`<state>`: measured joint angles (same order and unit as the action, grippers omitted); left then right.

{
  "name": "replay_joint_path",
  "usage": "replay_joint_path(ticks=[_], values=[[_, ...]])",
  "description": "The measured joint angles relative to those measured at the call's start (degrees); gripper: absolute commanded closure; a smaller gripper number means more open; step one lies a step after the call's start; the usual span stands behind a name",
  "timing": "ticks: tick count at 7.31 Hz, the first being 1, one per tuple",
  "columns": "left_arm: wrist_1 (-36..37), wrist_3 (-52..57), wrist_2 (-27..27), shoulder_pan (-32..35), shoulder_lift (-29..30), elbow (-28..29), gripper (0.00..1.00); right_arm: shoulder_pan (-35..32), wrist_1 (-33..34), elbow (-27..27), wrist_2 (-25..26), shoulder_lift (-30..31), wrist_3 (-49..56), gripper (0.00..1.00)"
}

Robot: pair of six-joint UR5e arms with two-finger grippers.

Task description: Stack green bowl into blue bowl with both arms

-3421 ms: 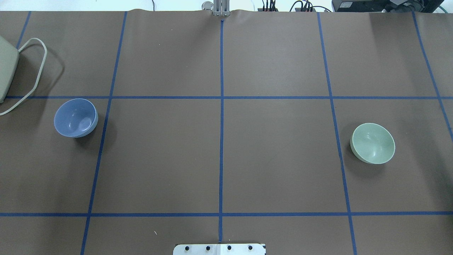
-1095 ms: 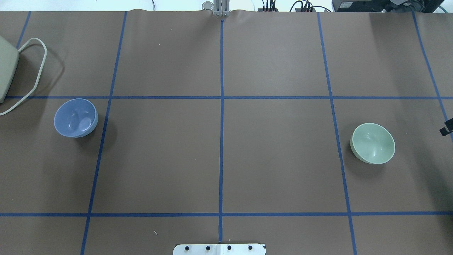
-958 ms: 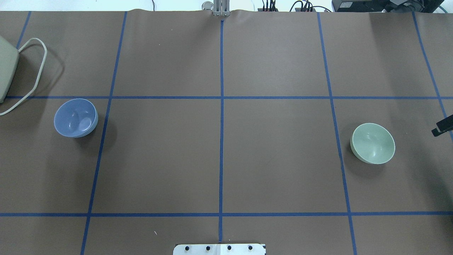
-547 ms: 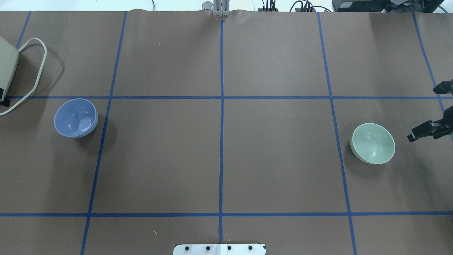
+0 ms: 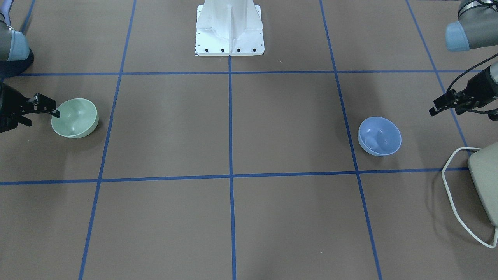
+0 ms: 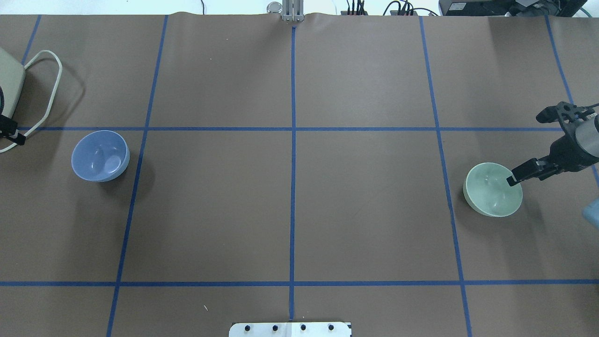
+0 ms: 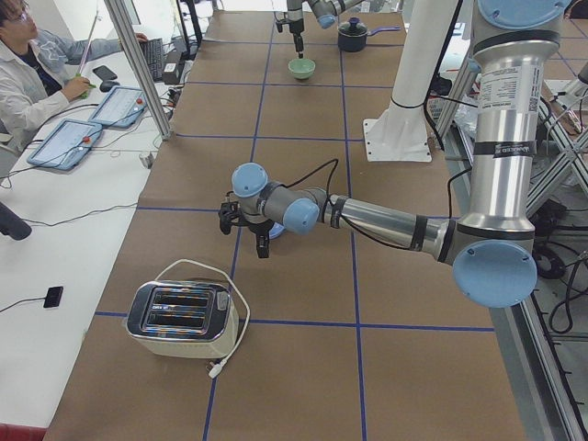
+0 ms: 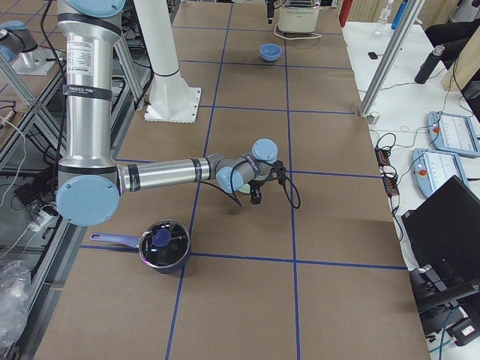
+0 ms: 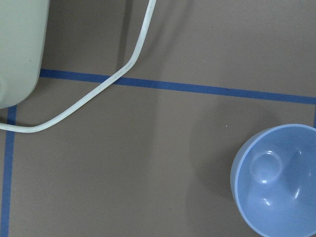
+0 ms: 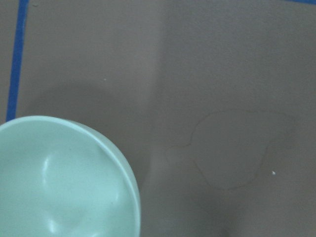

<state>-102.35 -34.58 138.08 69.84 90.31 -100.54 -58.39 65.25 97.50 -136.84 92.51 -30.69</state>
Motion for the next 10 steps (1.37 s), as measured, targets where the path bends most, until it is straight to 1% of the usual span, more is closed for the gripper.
replay_joint_path(ticks=[2, 6, 7, 8, 9, 10], values=[[-0.17, -0.56, -0.02, -0.46, 0.13, 0.00, 0.01, 0.15, -0.04, 0.23, -0.04, -2.67, -2.26, 0.00], [-1.20, -1.69, -0.35, -3.16, 0.97, 0.94, 0.02, 0.09, -0.09, 0.67, 1.14, -3.53, -2.75, 0.00], [-4.08, -4.26, -0.50, -4.47, 1.36, 2.19, 0.02, 0.06, -0.25, 0.95, 2.99, -3.35, -2.61, 0.00], [-8.83, -7.82, -0.64, -5.97, 1.79, 4.31, 0.02, 0.07, -1.21, 1.08, 5.26, -2.98, -2.36, 0.00], [-13.64, -11.61, -0.76, -7.52, 2.55, 6.75, 0.02, 0.09, -3.65, 0.77, 6.84, -2.38, -2.30, 0.00], [-16.89, -14.85, -0.85, -9.02, 3.60, 8.65, 0.02, 0.17, -6.13, 0.23, 7.54, -1.77, -2.41, 0.00]])
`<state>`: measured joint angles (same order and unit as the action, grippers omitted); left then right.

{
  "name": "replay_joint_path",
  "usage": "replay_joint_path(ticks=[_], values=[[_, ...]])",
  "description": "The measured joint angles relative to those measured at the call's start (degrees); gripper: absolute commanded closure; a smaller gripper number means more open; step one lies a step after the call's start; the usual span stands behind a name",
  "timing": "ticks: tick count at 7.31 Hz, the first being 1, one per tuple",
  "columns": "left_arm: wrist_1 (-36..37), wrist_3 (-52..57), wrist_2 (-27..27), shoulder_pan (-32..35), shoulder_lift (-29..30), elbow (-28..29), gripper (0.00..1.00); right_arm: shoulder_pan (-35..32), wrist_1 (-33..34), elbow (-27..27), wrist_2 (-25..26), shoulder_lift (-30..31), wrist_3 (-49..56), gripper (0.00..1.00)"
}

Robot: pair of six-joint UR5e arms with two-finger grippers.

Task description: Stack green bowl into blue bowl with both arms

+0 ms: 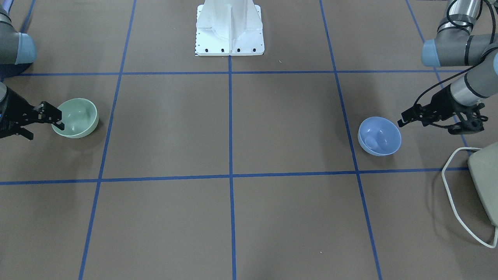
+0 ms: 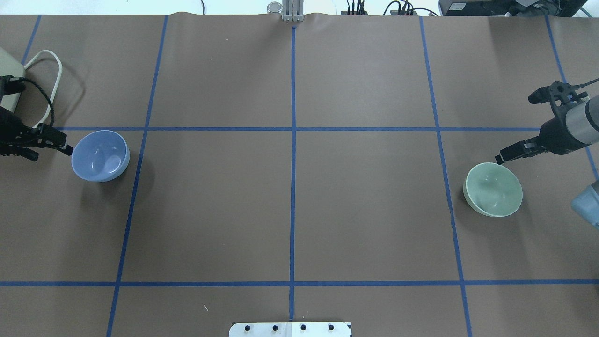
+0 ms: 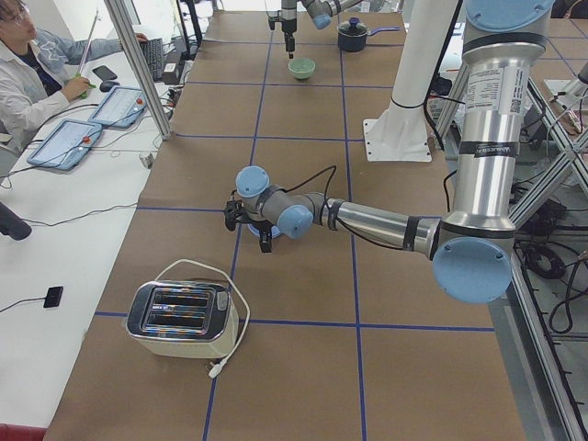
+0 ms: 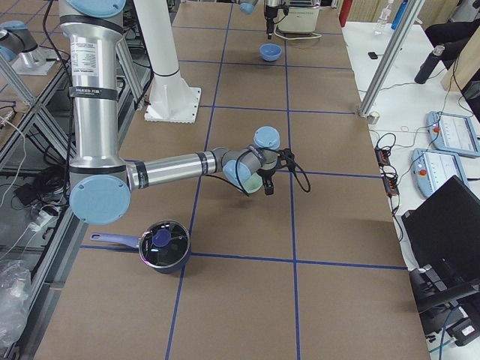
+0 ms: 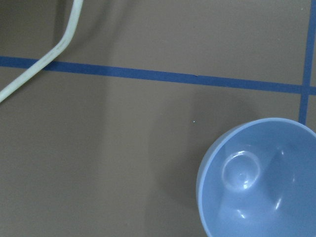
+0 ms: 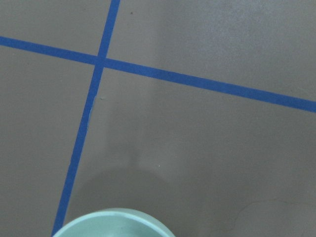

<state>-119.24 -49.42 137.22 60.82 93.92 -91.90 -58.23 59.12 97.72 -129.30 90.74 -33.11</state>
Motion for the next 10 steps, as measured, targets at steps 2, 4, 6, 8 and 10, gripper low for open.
replay_joint_path(ticks=[2, 4, 6, 8, 10], values=[[-2.19, -2.71, -1.38, -1.54, 1.12, 1.55, 0.02, 0.22, -1.76, -0.58, 0.50, 0.38, -0.22, 0.00], [-2.55, -3.05, -2.22, -1.85, 1.28, 2.04, 0.02, 0.39, -2.10, -0.84, 1.06, 0.49, -0.49, 0.00], [-2.65, -3.15, -2.51, -2.33, 1.34, 2.26, 0.03, 1.36, -2.23, -1.05, 1.15, 0.35, -0.62, 0.00], [-2.69, -3.21, -2.59, -2.97, 1.41, 2.70, 0.08, 2.04, -2.35, -1.35, 1.15, 0.28, -0.64, 0.00], [-3.96, -3.26, -2.65, -3.26, 1.44, 3.88, 0.20, 2.19, -2.41, -1.46, 1.15, 0.22, -0.66, 0.00]])
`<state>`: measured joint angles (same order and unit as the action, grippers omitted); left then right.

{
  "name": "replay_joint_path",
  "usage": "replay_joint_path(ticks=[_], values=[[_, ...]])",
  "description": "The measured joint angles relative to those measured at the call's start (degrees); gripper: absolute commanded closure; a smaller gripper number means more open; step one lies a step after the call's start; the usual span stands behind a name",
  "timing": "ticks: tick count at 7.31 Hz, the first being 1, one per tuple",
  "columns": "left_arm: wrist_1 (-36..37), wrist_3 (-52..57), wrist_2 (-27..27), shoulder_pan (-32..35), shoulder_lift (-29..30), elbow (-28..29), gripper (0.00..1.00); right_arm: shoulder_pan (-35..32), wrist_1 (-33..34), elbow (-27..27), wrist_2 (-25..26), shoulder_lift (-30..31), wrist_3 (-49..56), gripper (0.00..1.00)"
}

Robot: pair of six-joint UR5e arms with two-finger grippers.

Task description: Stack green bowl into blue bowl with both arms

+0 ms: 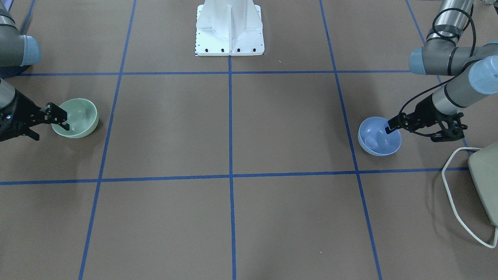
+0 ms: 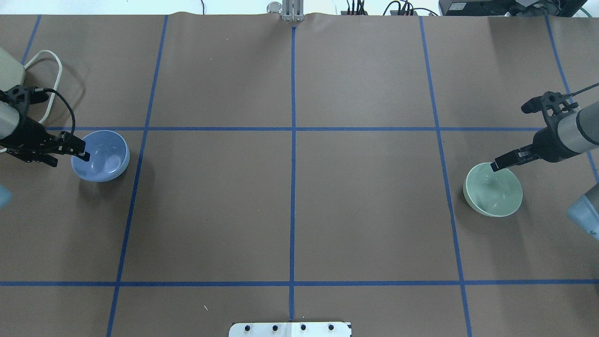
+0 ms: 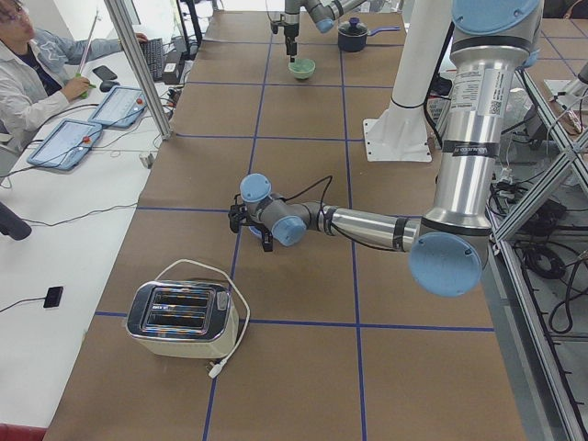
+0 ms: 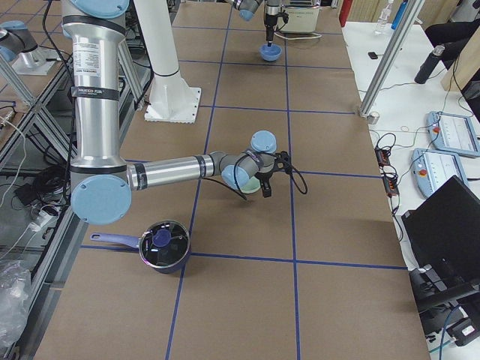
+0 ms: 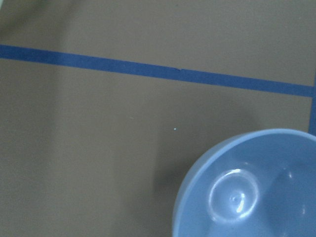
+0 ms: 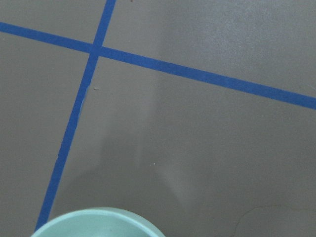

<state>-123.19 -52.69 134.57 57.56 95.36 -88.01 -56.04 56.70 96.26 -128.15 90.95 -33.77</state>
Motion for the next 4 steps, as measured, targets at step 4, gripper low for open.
replay_joint_path(ticks=[4], values=[[-2.03, -3.50, -0.03, -0.25, 0.99, 0.67, 0.57, 0.05, -0.01, -0.07, 0.00, -0.07, -0.01, 0.00]])
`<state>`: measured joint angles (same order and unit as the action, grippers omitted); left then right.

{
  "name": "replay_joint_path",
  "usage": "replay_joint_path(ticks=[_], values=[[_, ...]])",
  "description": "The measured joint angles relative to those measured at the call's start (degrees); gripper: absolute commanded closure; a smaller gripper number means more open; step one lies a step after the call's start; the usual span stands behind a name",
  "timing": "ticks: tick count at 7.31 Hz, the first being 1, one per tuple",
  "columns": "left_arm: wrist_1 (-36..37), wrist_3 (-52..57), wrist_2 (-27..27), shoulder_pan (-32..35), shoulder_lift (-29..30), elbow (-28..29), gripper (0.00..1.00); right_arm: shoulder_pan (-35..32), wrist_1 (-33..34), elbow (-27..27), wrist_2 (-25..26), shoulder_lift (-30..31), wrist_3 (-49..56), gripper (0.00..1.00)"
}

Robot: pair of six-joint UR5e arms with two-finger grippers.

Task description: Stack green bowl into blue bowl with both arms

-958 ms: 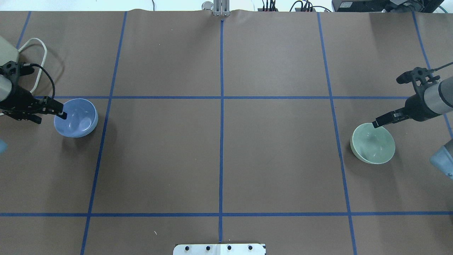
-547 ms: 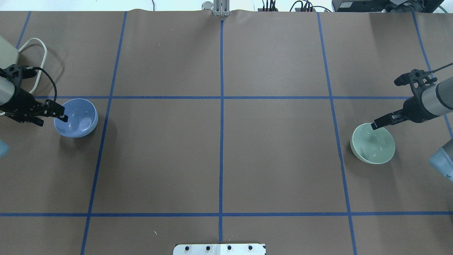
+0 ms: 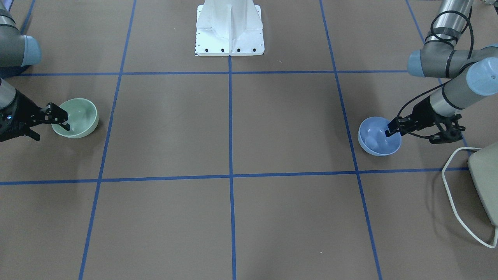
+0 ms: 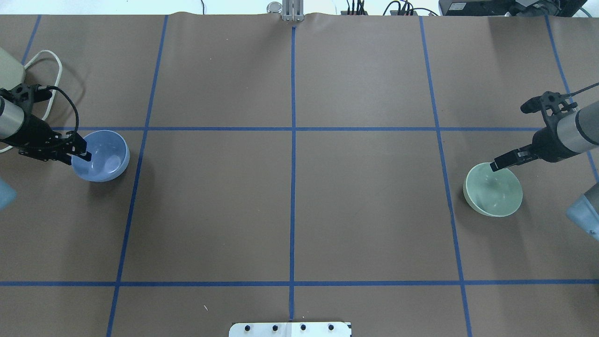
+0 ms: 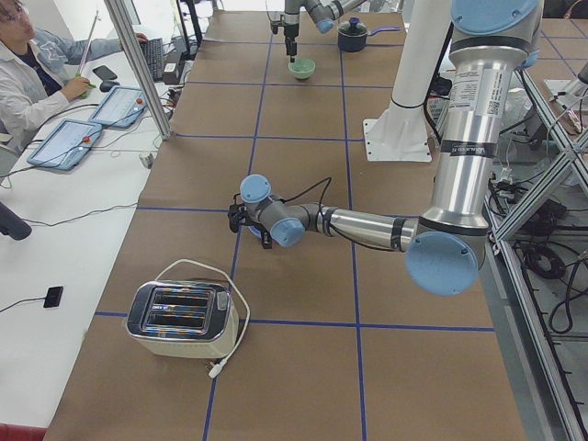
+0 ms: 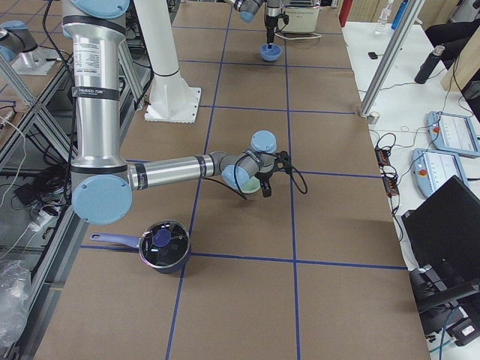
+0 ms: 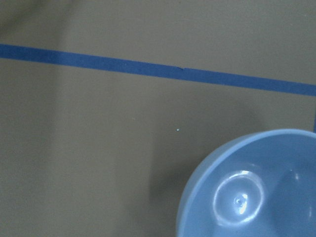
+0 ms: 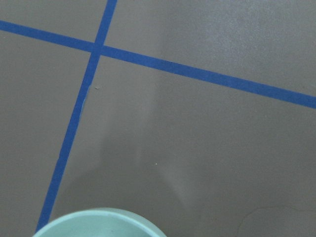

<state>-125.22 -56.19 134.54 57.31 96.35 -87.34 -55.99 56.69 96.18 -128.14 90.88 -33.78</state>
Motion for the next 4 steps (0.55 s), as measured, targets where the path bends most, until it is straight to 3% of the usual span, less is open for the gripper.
replay_joint_path(ticks=[2, 4], values=[[-0.09, -0.36, -0.05, -0.09, 0.06, 0.28, 0.57, 0.00, 0.00, -0.06, 0.02, -0.09, 0.02, 0.00], [-0.11, -0.50, -1.12, -0.55, 0.07, 0.37, 0.73, 0.00, 0.00, -0.10, 0.08, -0.18, 0.02, 0.00]])
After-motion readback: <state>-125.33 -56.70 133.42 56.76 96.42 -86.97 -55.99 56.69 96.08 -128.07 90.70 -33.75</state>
